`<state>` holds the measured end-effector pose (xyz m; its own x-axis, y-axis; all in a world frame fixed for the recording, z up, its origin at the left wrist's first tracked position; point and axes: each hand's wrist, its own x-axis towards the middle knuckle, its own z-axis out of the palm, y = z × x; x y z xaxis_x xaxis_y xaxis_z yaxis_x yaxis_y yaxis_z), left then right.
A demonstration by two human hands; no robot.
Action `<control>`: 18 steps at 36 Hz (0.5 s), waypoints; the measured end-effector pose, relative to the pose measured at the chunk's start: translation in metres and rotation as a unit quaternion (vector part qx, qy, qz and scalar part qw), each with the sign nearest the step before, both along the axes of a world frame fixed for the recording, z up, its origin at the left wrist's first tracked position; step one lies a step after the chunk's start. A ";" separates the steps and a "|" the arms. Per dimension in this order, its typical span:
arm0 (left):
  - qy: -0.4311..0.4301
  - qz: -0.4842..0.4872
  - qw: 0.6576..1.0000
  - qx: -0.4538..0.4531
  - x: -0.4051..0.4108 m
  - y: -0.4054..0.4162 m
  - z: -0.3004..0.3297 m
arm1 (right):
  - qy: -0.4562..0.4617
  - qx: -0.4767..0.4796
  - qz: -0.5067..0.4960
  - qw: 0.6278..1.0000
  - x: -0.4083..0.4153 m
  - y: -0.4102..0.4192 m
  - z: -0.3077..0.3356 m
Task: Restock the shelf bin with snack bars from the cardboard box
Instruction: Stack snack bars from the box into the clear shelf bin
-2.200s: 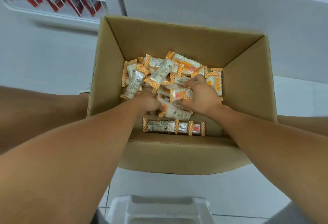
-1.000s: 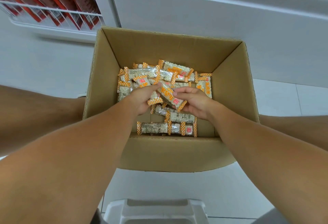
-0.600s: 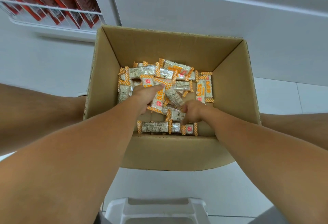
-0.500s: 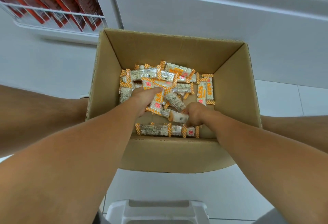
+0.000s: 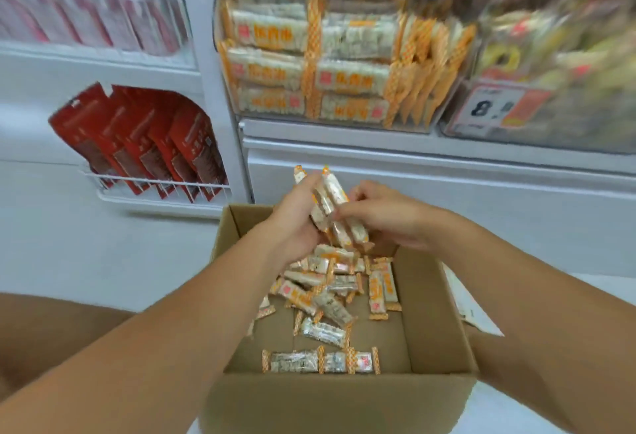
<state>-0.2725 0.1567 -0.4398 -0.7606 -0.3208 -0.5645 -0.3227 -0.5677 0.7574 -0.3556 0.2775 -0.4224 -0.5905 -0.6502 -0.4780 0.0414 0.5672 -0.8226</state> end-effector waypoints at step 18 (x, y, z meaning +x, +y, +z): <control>0.139 -0.244 0.946 -0.164 -0.031 -0.050 0.185 | 0.118 -0.216 0.072 0.967 -0.070 0.011 0.172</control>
<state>-0.3035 0.1069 -0.2553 -0.9674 -0.0169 -0.2526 -0.2488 -0.1219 0.9609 -0.4256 0.2880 -0.2505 -0.5377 -0.8431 -0.0073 -0.2297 0.1548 -0.9609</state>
